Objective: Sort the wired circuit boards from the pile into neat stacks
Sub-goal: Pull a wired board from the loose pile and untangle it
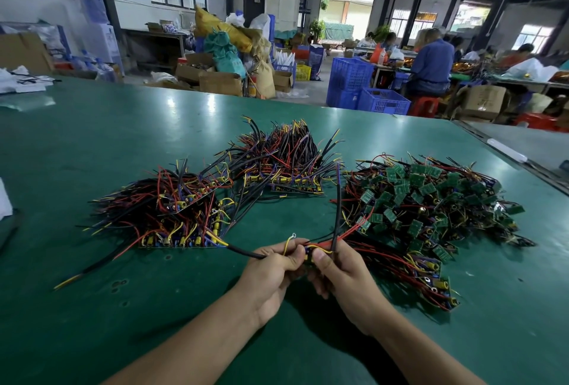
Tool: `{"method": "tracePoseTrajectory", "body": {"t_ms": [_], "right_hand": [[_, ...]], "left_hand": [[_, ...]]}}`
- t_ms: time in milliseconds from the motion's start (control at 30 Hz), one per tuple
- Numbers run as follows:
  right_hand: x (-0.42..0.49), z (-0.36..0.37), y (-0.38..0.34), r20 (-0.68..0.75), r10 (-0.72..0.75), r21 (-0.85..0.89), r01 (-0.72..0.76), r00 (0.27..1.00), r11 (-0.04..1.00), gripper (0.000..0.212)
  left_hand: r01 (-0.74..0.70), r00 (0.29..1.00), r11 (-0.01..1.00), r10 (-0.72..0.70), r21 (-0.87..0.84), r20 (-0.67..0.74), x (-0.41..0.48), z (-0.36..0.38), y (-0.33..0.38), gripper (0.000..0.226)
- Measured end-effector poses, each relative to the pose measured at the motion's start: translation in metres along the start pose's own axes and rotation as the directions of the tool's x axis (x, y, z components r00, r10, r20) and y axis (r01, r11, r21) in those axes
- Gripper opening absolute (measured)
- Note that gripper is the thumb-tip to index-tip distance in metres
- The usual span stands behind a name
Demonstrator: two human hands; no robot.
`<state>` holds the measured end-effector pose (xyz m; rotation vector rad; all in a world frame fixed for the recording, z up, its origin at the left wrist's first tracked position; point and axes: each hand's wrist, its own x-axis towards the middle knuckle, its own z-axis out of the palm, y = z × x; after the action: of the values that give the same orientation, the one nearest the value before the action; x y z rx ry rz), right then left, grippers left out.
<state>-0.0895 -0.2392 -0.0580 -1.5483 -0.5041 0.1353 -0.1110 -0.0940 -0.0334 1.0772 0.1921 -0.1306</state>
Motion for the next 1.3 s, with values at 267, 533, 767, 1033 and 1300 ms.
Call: {"method": "tracePoseTrajectory", "body": {"t_ms": [267, 533, 767, 1033, 1300], "right_hand": [[0.003, 0.002, 0.002, -0.053, -0.004, 0.010, 0.004, 0.999, 1.000, 0.026], [0.002, 0.003, 0.000, -0.177, -0.032, -0.031, 0.027, 0.984, 0.999, 0.011], [0.003, -0.006, -0.007, -0.209, -0.029, -0.212, -0.016, 0.978, 0.977, 0.020], [0.005, -0.016, -0.015, -0.338, 0.007, -0.168, -0.067, 0.941, 0.984, 0.040], [0.004, -0.013, -0.016, -0.242, 0.250, 0.303, -0.172, 0.937, 0.937, 0.020]], "left_hand": [[-0.002, 0.999, 0.998, 0.006, -0.069, 0.048, 0.006, -0.003, 0.000, 0.017], [-0.003, 0.997, 0.985, 0.017, -0.172, 0.078, 0.008, 0.001, -0.003, 0.025], [-0.214, 0.977, 0.969, 0.215, 0.121, 0.009, 0.006, 0.002, -0.006, 0.012], [-0.286, 0.956, 0.914, 0.293, 0.289, 0.021, 0.007, -0.005, -0.005, 0.013], [-0.102, 0.994, 0.964, 0.105, -0.244, 0.003, 0.009, -0.002, 0.002, 0.010]]}}
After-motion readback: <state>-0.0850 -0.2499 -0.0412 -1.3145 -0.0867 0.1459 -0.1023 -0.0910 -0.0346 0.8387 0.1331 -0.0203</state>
